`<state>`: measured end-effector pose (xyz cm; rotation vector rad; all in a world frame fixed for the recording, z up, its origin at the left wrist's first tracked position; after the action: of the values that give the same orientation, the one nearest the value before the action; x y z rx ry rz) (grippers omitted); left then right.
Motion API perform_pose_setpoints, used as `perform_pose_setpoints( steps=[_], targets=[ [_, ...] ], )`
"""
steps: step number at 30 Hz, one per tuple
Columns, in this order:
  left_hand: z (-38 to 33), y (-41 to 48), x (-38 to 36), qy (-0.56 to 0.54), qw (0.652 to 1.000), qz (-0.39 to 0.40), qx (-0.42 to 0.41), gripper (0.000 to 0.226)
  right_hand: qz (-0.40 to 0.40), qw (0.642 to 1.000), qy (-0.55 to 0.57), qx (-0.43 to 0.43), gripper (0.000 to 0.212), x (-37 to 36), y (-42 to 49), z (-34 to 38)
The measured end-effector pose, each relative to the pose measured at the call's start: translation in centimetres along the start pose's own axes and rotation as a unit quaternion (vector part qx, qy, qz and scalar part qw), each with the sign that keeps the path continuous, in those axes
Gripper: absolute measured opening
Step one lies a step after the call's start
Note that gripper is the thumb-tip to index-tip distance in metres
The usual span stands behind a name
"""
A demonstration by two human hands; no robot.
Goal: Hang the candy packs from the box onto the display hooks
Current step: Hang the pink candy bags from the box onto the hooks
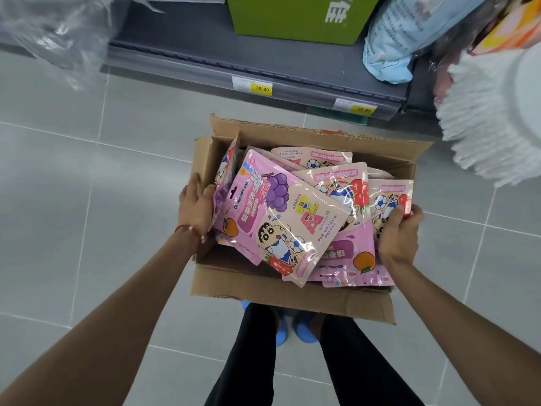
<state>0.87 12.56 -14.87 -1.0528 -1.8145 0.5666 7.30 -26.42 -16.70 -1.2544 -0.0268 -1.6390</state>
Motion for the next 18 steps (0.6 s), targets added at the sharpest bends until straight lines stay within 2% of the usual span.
perform_pose_setpoints(
  steps=[2, 5, 7, 11, 18],
  targets=[
    [0.3, 0.8, -0.3, -0.029, 0.999, 0.011, 0.012, 0.064, -0.015, 1.0, -0.002, -0.007, 0.049, -0.3, 0.2, -0.2],
    [0.9, 1.7, -1.2, -0.062, 0.998, 0.021, 0.027, 0.046, -0.02, 1.0, -0.016, -0.005, 0.048, -0.5, 0.6, -0.4],
    [0.9, 2.1, -1.9, -0.057, 0.998, 0.021, 0.028, 0.042, -0.009, 1.0, -0.017, -0.007, 0.049, -0.4, 0.7, -0.4],
    [1.0, 2.6, -1.8, -0.07, 0.996, 0.029, 0.042, 0.067, 0.015, 1.0, 0.008, -0.016, 0.053, 0.3, 1.5, -0.3],
    [0.8, 3.0, -2.1, -0.093, 0.993, 0.037, 0.058, 0.083, 0.052, 0.997, 0.042, -0.045, 0.057, 0.2, 2.5, -0.2]
  ],
)
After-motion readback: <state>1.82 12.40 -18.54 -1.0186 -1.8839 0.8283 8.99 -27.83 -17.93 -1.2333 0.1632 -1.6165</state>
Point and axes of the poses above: each hand's wrist, its own y-axis towards the middle knuckle, its own x-axis out of the back of the hand, z = x × y, the point moved 3 cm from there along y, towards the middle knuckle
